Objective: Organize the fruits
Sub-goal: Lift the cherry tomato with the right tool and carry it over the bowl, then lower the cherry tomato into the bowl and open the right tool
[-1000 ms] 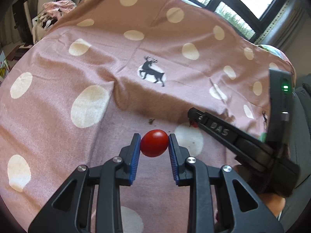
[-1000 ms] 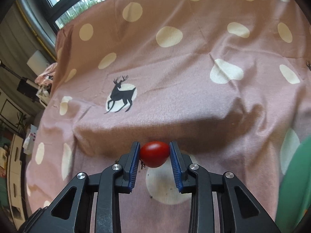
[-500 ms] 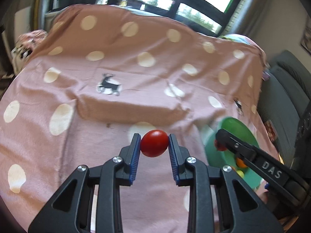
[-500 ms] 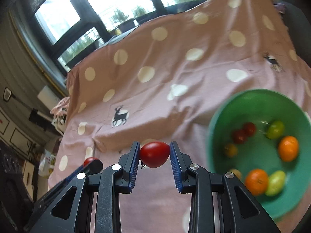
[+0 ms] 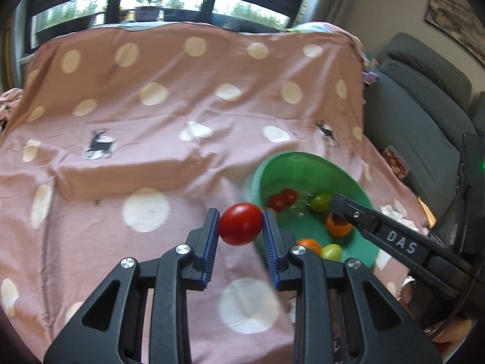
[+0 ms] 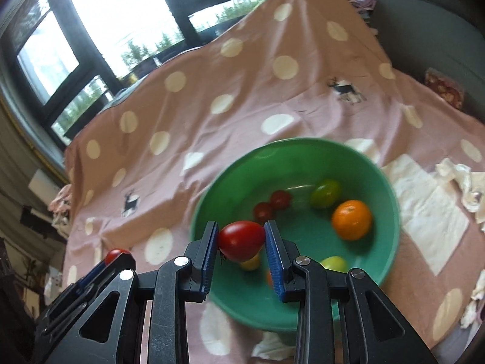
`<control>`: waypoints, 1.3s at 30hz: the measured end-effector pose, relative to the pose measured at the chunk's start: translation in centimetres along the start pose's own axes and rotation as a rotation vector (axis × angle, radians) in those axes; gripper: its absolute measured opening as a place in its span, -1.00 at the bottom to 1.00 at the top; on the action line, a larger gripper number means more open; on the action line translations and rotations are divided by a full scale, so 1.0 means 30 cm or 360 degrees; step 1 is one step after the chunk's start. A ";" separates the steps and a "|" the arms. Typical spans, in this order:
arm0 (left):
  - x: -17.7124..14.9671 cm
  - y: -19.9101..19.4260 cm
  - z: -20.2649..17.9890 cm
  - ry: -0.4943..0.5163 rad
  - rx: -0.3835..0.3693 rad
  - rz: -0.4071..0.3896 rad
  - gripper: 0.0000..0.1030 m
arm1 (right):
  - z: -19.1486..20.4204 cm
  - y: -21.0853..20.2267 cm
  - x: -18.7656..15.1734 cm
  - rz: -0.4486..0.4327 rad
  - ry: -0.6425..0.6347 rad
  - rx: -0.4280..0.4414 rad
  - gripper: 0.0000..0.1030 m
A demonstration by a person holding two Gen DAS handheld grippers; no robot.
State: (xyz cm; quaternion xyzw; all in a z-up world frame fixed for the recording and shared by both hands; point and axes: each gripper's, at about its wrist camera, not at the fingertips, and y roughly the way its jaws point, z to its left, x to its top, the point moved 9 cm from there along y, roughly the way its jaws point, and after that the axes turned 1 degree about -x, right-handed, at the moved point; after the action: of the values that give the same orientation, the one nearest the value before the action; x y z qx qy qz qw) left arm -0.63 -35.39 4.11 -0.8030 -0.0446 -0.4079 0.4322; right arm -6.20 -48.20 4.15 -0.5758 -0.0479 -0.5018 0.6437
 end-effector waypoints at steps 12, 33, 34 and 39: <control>-0.005 0.199 -0.184 0.0068 -0.0175 0.0149 -0.45 | -0.188 0.011 -0.009 0.0052 0.0220 -0.0046 -0.35; 0.005 0.167 -0.155 0.0023 -0.0119 0.0139 0.69 | -0.275 0.000 -0.007 0.0059 0.0356 -0.0058 -0.16; 0.007 0.157 -0.148 0.0014 -0.0109 0.0132 0.74 | -0.270 -0.004 -0.005 0.0052 0.0347 -0.0055 -0.13; 0.008 0.119 -0.119 -0.0007 -0.0093 0.0109 0.95 | -0.250 -0.015 0.001 0.0044 0.0311 -0.0038 -0.06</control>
State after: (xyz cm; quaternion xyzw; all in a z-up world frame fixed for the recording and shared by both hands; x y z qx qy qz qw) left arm -1.14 -40.28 2.98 -0.8172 -0.0061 -0.3924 0.4221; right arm -10.39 -54.06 1.99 -0.5324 0.0290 -0.5471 0.6452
